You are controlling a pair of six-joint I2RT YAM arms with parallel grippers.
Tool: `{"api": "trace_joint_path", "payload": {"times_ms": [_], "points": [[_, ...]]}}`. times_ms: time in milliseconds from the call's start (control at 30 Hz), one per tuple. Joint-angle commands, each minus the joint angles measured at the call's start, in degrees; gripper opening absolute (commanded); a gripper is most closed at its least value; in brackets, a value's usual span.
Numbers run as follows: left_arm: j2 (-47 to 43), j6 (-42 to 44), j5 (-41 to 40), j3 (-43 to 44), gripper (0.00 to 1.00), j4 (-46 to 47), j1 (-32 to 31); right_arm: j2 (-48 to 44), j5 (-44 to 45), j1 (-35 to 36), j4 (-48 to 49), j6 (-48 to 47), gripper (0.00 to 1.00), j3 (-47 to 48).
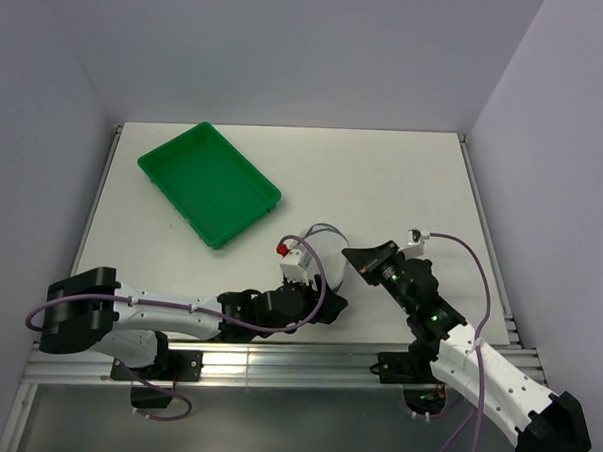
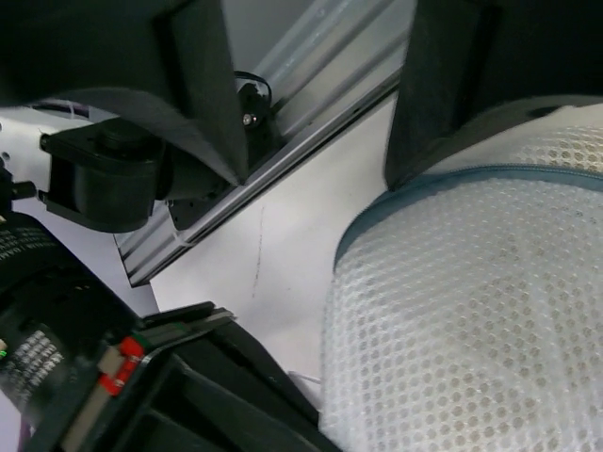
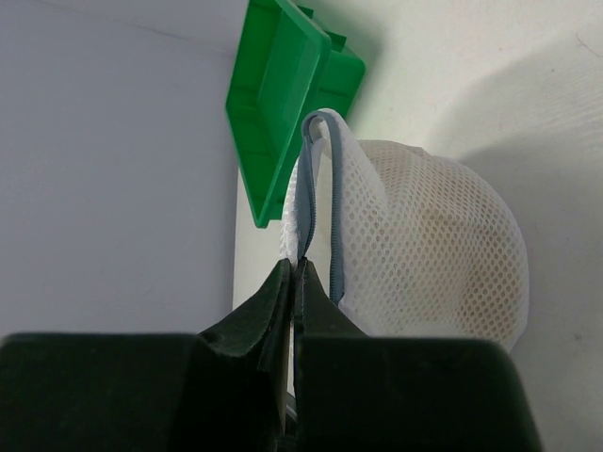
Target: Place the bra in the laundry bag and zip it closed
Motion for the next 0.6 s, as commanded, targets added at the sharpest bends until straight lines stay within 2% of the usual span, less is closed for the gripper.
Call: {"api": "trace_joint_path", "payload": {"times_ms": [0,167,300,467,567], "points": [[-0.3,0.6,-2.2,1.6,0.62,2.1,0.5,-1.6,0.0,0.5,1.5,-0.5,0.0,-0.3],[-0.6,2.1,-8.6,2.8,0.6,-5.2,0.3,-2.5,-0.6,0.5,1.6,-0.8,0.0,-0.8],[1.0,2.9,-10.7,4.4,0.56,-9.0,0.3,-1.9,-1.8,0.4,3.7,-0.8,0.0,-1.2],[2.2,3.6,-11.7,5.4,0.53,-9.4,0.8,-2.0,-3.7,0.5,4.7,-0.9,0.0,-1.8],[1.8,3.7,-9.4,3.7,0.51,-5.8,2.2,-2.6,-3.9,0.4,4.4,-0.9,0.0,-2.3]]}}
